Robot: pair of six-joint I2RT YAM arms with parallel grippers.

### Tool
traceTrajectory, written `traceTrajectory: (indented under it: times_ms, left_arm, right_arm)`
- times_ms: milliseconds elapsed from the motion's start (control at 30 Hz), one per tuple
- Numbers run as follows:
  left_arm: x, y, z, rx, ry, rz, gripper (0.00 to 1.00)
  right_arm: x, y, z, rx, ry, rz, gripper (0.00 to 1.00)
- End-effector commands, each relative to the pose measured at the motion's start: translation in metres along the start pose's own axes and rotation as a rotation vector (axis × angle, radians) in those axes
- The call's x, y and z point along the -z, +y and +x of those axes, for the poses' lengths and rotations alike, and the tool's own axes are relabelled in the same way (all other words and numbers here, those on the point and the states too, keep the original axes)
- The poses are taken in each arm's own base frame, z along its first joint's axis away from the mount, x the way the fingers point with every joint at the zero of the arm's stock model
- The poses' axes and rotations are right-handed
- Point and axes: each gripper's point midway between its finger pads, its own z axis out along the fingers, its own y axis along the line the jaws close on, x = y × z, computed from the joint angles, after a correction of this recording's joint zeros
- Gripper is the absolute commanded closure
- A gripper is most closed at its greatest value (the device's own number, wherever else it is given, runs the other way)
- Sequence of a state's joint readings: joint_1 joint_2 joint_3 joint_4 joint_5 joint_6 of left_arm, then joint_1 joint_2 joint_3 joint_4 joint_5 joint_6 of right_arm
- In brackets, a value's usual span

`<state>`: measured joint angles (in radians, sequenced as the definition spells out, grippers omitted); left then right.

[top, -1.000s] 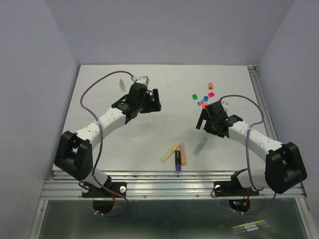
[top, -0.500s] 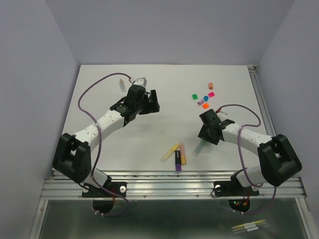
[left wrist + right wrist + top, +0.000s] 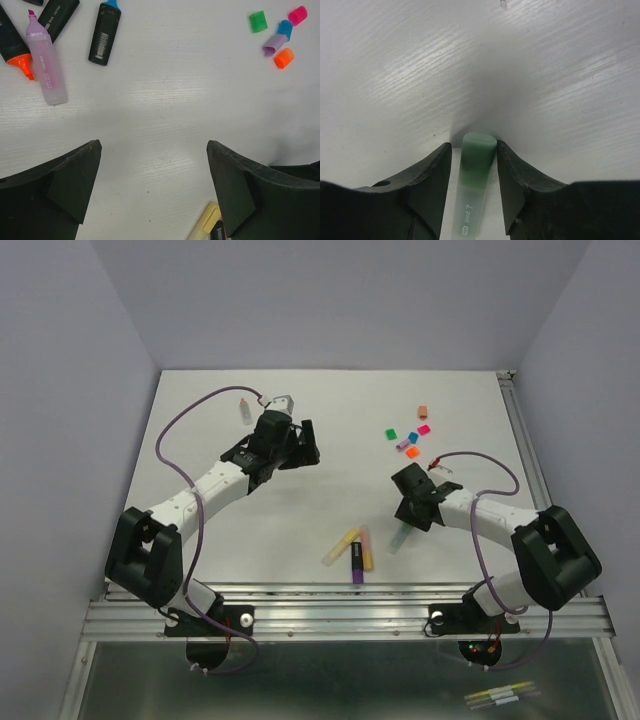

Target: Open the pen caps

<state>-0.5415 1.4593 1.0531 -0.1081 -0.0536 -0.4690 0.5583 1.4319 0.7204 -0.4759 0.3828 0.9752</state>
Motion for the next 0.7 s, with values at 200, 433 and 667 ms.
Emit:
traceTrajectory:
  times_ms: [200, 433, 667]
  left_arm:
    - [0.005, 0.001, -0.006, -0.021, -0.037, 0.011, 0.01]
    - [0.006, -0.009, -0.004, -0.028, -0.023, 0.066, 0.01]
    - [0.046, -0.081, 0.008, -0.098, -0.009, 0.542, 0.01]
  right_arm:
    - [-0.013, -0.021, 0.017, -0.036, 0.006, 0.121, 0.64]
    - [-0.017, 0.0, 0.005, -0.073, -0.045, 0.038, 0.85]
    - [0.043, 0.067, -0.074, -0.099, -0.292, -0.295, 0.99]
